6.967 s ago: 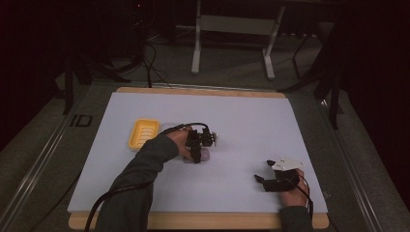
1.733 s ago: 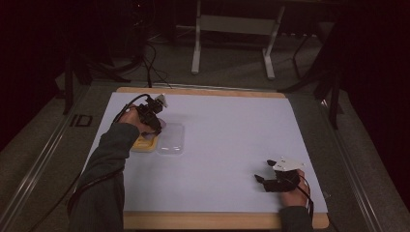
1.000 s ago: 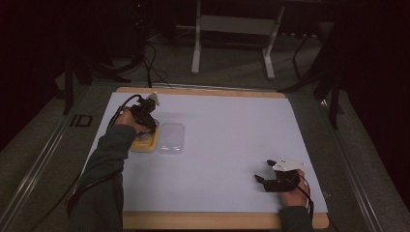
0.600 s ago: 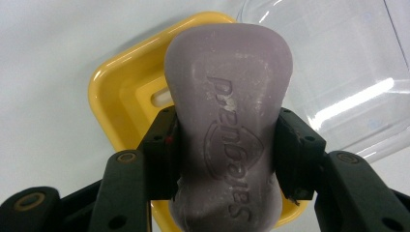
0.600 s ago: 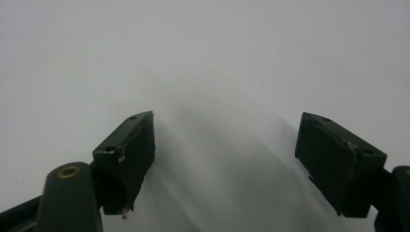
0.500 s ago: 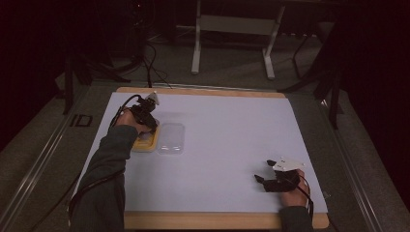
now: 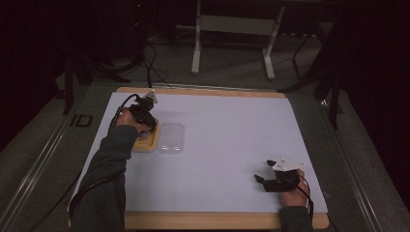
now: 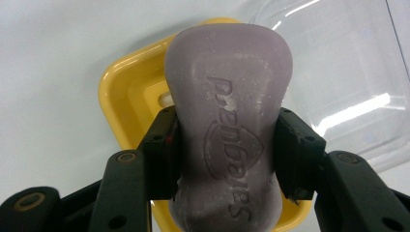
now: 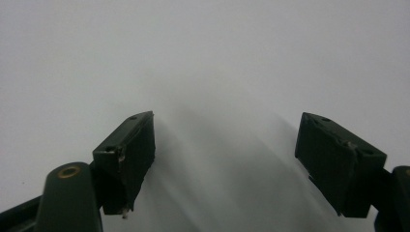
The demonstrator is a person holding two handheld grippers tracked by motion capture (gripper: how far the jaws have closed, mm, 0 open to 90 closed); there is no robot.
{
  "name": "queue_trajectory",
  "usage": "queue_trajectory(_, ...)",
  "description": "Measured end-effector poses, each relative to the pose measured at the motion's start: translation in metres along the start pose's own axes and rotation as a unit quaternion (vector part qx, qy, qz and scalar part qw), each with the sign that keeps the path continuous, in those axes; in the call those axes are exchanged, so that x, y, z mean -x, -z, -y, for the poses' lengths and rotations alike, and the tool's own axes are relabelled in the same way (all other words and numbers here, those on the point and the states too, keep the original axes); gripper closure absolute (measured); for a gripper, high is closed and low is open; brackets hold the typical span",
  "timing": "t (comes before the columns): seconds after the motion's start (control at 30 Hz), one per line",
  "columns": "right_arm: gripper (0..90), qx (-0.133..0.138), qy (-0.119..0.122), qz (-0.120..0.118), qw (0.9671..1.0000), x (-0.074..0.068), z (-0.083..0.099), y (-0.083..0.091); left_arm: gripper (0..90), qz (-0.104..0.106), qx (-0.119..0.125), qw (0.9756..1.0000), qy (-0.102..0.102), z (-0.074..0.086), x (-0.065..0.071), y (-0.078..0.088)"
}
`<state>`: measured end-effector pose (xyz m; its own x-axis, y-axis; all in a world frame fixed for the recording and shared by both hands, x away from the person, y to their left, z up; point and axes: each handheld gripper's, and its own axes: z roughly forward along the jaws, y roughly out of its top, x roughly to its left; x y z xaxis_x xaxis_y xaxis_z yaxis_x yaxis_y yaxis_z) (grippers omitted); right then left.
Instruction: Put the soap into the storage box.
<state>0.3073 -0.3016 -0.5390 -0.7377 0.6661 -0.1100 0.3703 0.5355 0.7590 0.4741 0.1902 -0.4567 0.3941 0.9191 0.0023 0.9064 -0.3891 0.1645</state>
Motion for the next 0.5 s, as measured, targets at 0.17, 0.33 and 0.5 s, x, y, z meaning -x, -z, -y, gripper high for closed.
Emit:
queue_trajectory(0.17,21.8,0.0,0.001,0.0,1.0,-0.0001,0.0,0.0,50.0,0.002,0.002,0.9999,0.01,0.0004,-0.0015,-0.0023)
queue_trajectory(0.33,21.9,0.0,0.001,0.0,1.0,-0.0001,0.0,-0.0001,50.0,0.007,0.002,0.9998,0.019,0.0012,-0.0032,-0.0055)
queue_trajectory(0.5,21.9,-0.001,0.0,0.0,1.0,-0.0003,-0.0001,-0.0001,50.0,0.012,0.002,0.9995,0.028,0.002,-0.0053,-0.0085)
